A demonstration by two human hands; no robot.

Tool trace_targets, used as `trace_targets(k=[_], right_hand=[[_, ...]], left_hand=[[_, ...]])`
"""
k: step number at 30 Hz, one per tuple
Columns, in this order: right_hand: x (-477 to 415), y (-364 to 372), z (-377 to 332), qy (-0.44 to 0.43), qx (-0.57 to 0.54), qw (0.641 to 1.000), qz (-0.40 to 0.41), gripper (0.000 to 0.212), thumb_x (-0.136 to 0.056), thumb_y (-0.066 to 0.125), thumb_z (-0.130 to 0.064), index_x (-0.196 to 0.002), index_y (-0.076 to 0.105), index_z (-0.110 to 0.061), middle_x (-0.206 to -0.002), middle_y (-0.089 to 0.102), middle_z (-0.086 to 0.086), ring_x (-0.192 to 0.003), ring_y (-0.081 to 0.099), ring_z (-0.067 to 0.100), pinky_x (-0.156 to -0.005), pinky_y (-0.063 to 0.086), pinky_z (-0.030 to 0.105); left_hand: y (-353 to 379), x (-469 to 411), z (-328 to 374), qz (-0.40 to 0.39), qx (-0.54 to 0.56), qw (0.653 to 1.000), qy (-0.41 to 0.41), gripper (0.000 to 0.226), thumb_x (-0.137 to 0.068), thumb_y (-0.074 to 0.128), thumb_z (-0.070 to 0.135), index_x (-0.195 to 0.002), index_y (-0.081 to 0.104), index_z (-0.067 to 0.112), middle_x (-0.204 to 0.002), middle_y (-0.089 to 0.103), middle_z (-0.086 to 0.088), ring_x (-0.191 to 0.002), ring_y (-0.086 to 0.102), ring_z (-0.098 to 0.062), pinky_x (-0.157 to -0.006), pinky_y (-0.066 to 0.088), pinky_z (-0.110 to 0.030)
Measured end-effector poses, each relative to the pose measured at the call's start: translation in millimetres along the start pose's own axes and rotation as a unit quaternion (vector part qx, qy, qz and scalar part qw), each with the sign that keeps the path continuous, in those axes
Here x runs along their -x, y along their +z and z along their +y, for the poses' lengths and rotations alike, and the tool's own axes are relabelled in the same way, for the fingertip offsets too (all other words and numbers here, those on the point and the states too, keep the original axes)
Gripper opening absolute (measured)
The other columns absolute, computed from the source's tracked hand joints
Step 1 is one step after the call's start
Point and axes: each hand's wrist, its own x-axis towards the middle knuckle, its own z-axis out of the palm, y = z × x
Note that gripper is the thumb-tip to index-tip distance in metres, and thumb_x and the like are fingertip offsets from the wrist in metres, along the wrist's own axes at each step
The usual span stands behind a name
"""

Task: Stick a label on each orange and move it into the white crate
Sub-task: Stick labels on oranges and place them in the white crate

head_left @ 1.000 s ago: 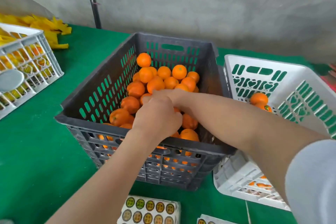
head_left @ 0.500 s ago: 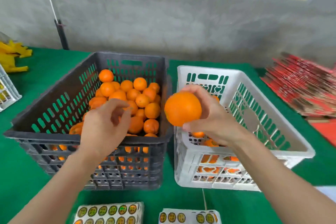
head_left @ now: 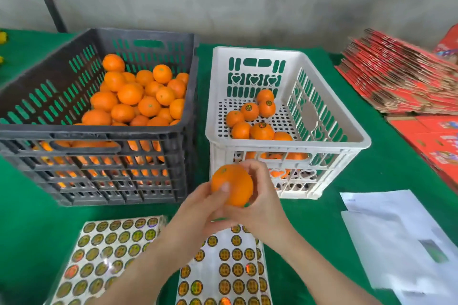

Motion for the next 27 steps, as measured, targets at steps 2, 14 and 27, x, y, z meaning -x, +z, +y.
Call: trace_targets(k=[2, 14, 27], right_hand=[[5, 5, 9, 0.003, 0.052, 0.999, -0.005, 0.073, -0.055, 0.082, -0.036, -0.107, 0.033, -0.055, -0.105, 0.046, -0.031, -0.097, 0.051, -0.011, -0.075, 0.048, 0.010], [2, -37, 105, 0.197, 0.355, 0.898, -0.168, 0.046, -0.090, 0.057, -0.041, -0.128, 0.056, -0.015, -0.124, 0.052, 0.007, -0.118, 0.048, 0.023, -0.092, 0.037, 0.025], [3, -21, 118, 0.124, 0.397, 0.903, -0.105, 0.013, -0.083, 0.067, -0.025, -0.096, 0.066, -0.019, -0.102, 0.058, 0.002, -0.098, 0.054, 0.018, -0.082, 0.043, 0.026]], left_hand=[[5, -6, -12, 0.012, 0.047, 0.999, -0.020, 0.060, -0.070, 0.076, 0.029, -0.122, 0.054, 0.008, -0.114, 0.068, -0.011, -0.102, 0.068, -0.025, -0.082, 0.057, -0.038], [-44, -17, -56, 0.206, 0.073, 0.974, -0.055, 0.063, -0.062, 0.075, 0.011, -0.120, 0.051, 0.019, -0.117, 0.057, -0.009, -0.102, 0.057, -0.027, -0.071, 0.048, -0.031], [-48, -5, -66, 0.181, -0.010, 0.981, -0.072, 0.081, -0.046, 0.086, 0.023, -0.118, 0.054, 0.004, -0.117, 0.060, -0.016, -0.101, 0.057, -0.027, -0.079, 0.047, -0.034]])
